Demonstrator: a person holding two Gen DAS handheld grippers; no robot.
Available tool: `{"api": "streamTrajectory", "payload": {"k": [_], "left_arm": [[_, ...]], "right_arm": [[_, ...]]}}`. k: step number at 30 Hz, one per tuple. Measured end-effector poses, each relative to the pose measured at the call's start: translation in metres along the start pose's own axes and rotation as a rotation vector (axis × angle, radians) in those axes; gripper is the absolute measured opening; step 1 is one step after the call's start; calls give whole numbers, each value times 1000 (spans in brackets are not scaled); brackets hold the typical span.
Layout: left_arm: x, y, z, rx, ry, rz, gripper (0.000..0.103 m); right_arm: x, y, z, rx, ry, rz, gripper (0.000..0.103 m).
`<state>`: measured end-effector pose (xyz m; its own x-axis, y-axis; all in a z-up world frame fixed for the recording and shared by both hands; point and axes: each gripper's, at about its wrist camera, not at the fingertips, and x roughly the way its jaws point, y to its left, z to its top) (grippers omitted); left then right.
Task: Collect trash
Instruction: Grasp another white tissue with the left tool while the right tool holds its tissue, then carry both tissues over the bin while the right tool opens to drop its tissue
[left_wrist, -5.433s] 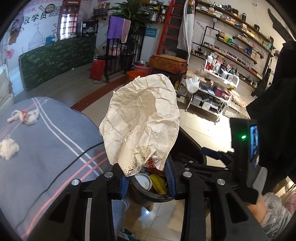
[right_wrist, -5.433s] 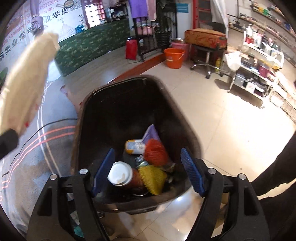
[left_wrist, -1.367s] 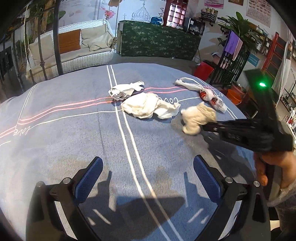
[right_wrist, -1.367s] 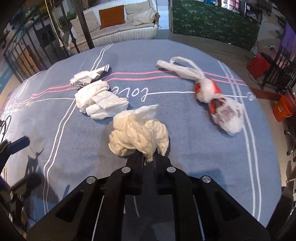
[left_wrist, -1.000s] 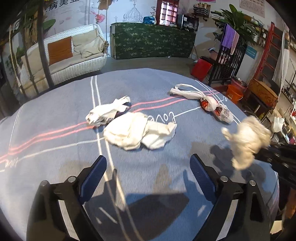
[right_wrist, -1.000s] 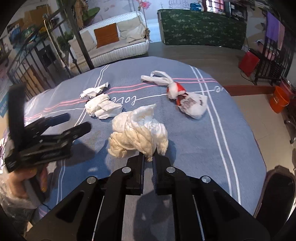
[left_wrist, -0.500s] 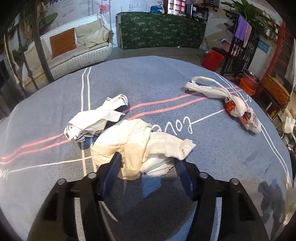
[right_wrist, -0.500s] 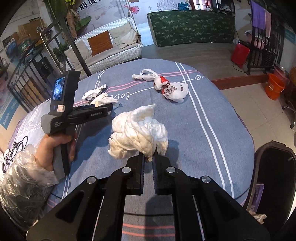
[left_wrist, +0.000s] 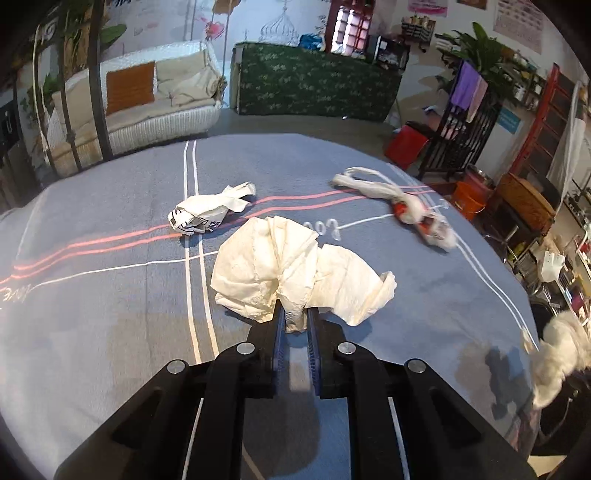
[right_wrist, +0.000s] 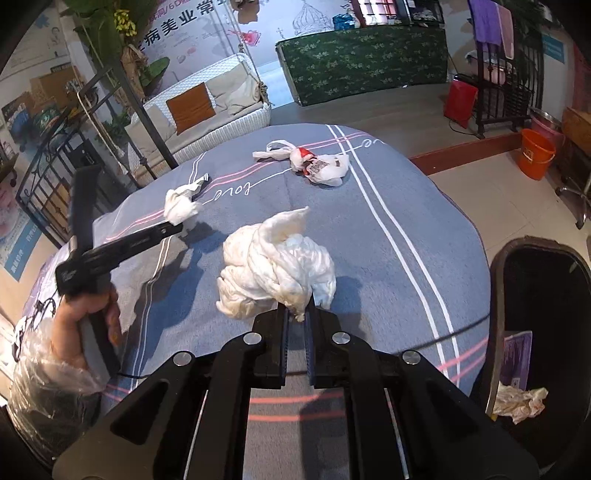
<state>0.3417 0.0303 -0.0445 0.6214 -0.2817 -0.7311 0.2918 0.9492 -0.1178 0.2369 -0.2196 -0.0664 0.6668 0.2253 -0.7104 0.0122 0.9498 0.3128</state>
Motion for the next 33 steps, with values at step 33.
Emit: {"api": "streamTrajectory", "payload": {"k": [33], "left_arm": [[-93,-196,-82,266,-85,-323,12]], "right_arm": [[-114,-161,-93,347,-105,-263,8]]}}
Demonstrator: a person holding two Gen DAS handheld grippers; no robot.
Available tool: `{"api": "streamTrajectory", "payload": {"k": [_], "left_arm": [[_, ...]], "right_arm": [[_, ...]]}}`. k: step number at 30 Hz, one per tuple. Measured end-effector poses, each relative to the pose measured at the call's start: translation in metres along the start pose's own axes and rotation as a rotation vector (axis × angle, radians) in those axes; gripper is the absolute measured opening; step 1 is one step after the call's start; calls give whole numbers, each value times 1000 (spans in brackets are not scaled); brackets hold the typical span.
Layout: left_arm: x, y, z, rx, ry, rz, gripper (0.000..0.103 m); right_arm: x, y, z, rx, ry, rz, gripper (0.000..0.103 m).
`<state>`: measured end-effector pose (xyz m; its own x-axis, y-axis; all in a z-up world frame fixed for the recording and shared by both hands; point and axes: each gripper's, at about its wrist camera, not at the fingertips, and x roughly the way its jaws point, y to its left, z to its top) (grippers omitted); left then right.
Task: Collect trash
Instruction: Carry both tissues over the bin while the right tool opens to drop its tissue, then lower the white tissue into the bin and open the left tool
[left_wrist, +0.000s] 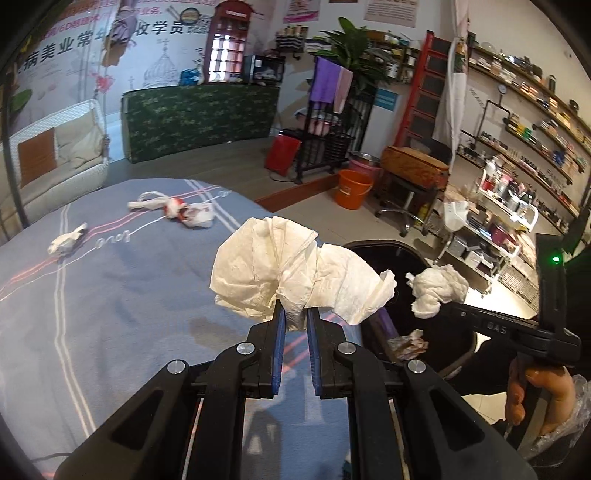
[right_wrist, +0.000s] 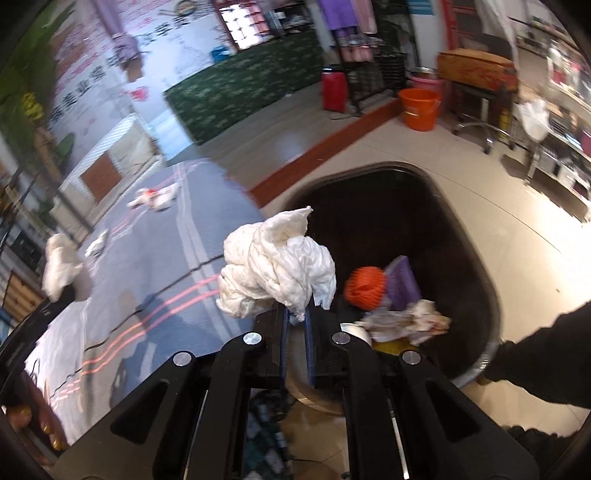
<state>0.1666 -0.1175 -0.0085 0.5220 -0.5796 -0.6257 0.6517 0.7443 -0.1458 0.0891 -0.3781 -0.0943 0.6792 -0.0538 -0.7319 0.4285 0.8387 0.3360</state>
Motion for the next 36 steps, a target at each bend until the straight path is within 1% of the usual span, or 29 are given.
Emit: {"api": "streamTrajectory", "payload": {"k": [4,7,12,14,15,17,18,19,20,23,27,31,36], "left_arm": [[9,-25,0,35,10,-45,12],[15,-40,-1,67,16,-67,12],[27,-59,0,101,39,-110,12],[30,-67,-2,117,44,-116,12],[33,-71,-2,127,49,-122,12],[38,-77,-4,139,62,-138,12],[41,-80,-5,148,69,-144,12],[42,-83,-6,156,74,-146,12],[45,-88,-8,166,79,-148,12],[51,-96,-9,193,88,-156,12],[63,-105,-8,210,117,-181,12],[78,-120,-7,224,140,-206,12],[102,-143,-13,268,182,-232,12]], "right_arm": [[13,-28,0,41,28,-58,8],[24,-41,-3,71,55,-81,8],[42,-52,-8,95,94,-99,8],[48,-54,-10,100,104,-109,9],[52,-56,-10,104,103,-115,11],[56,-57,-12,109,102,-118,24],[57,-57,-14,108,97,-119,44],[58,-57,-15,108,92,-128,68],[58,-58,-16,108,83,-142,73],[49,-56,-19,90,50,-171,73],[24,-63,-14,92,-21,-206,73],[-4,-71,-9,116,-81,-245,77],[-34,-79,-10,151,-127,-232,78]]}}
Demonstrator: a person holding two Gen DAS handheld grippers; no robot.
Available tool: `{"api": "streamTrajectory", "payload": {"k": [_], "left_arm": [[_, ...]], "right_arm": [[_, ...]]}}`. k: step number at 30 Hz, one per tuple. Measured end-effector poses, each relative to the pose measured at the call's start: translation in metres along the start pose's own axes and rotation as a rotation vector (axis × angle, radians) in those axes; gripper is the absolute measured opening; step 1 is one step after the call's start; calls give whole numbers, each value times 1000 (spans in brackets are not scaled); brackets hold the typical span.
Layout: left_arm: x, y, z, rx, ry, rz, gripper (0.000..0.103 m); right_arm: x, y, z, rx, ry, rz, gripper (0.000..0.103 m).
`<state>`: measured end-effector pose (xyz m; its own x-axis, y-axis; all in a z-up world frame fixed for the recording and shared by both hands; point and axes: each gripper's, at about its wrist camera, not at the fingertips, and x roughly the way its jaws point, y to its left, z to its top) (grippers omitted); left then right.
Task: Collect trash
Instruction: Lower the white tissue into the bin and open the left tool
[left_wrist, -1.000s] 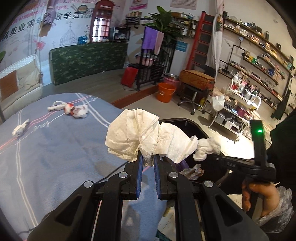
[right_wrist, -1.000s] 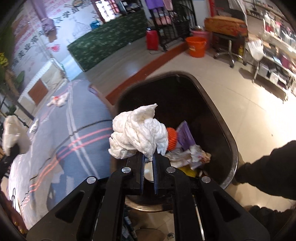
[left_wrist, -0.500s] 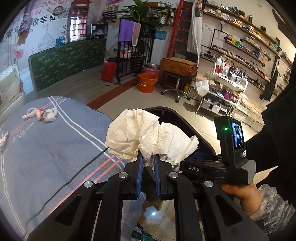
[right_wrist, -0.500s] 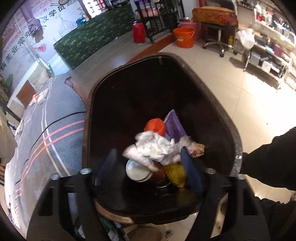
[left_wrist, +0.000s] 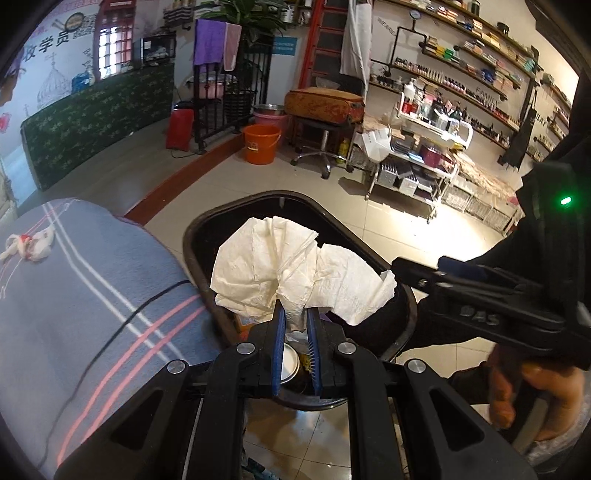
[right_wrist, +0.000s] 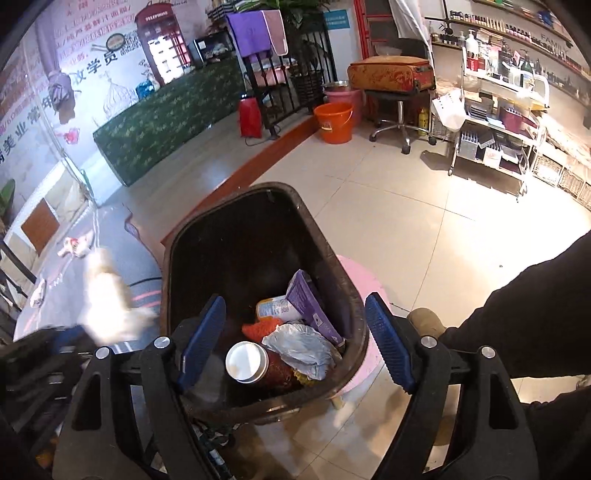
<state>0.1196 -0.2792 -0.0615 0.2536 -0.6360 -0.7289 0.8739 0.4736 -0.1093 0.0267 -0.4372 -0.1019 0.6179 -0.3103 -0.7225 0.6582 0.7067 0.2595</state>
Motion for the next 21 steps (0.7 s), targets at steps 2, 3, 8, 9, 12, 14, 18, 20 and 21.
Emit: {"api": "streamTrajectory", "payload": {"k": [2,3,8,9,12,14,18,20,21], "left_arm": [[10,-4,0,8,22,-9,12],[17,-5,0,9,35,-13,12],[42,-10,-1,7,92,-31,12],[45,-10,-1,10,100,-31,12],[55,-14,0,26,122,-35,12],[59,-15,0,34,134,-34,12],[68,-15,3,53,159,-37,13],[72,-16,4,56,170,-47,21],[72,-14,4,58,174,-48,37]], "right_arm": [[-6,-2,-1,10,-11,0,79],[-8,-4,0,10,-11,-6,83],[-8,-10,0,23,-18,-32,83],[-8,-13,1,31,-16,-36,83],[-7,-20,2,45,-21,-54,83],[-7,-21,2,47,-19,-66,83],[-9,-26,4,59,-26,-83,83],[-9,-27,4,64,-26,-89,83],[-9,-28,4,69,-25,-88,83]]}}
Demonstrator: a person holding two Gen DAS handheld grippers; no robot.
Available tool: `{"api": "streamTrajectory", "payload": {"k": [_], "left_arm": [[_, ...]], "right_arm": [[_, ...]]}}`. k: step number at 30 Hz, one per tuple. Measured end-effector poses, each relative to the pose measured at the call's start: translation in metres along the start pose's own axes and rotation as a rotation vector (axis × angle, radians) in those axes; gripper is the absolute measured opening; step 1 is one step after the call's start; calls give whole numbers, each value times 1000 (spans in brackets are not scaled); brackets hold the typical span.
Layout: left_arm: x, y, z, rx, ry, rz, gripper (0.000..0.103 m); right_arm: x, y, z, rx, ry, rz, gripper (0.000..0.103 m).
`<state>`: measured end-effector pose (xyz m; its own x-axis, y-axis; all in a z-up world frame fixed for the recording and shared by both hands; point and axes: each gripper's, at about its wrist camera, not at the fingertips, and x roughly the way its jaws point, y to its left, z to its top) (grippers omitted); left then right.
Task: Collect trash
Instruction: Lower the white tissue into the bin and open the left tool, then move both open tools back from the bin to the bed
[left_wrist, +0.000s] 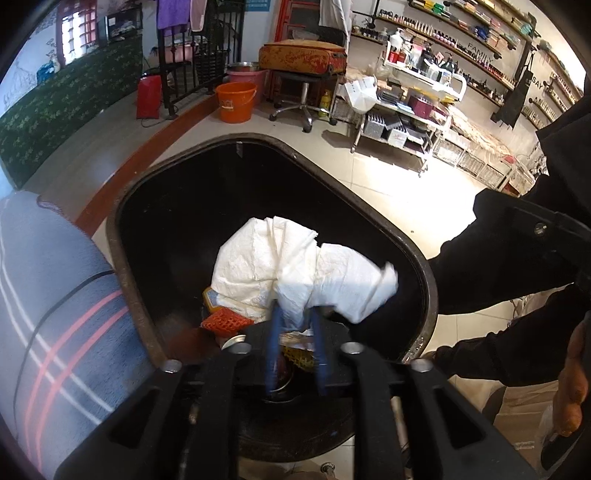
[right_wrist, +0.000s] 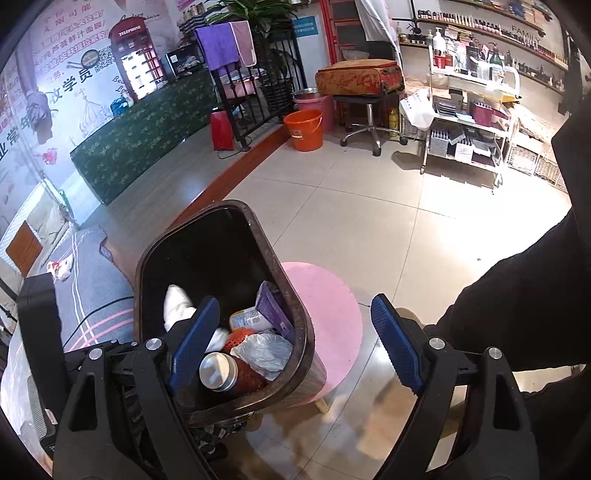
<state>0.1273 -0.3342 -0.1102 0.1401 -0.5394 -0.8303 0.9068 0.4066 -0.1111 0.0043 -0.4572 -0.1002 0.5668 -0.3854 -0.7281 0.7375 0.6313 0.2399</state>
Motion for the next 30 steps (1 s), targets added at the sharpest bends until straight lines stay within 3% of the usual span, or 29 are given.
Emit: {"api": "streamTrajectory", "payload": {"k": [2,8,15,20,27,30], "left_arm": [[-2,-1,0,-1,-16,0,63],[-17,-7,-2,32,-71,20,81],[-47,-3,-8,15,-138,56,90],[-72,15,-22,-25,-165,77,95],[-104,71,-49,-139,-167,158,97],[-125,98,-61,-197,-184,205,97]], "right_arm": [[0,0,0,4,0,-3,83],[3,-1,1,8,0,-10,84],[1,2,3,18,-16,-8,89],[9,12,1,11,11,41,92],[28,73,-13,-113,115,225,92],[29,109,-18,-195,121,274,92]]}}
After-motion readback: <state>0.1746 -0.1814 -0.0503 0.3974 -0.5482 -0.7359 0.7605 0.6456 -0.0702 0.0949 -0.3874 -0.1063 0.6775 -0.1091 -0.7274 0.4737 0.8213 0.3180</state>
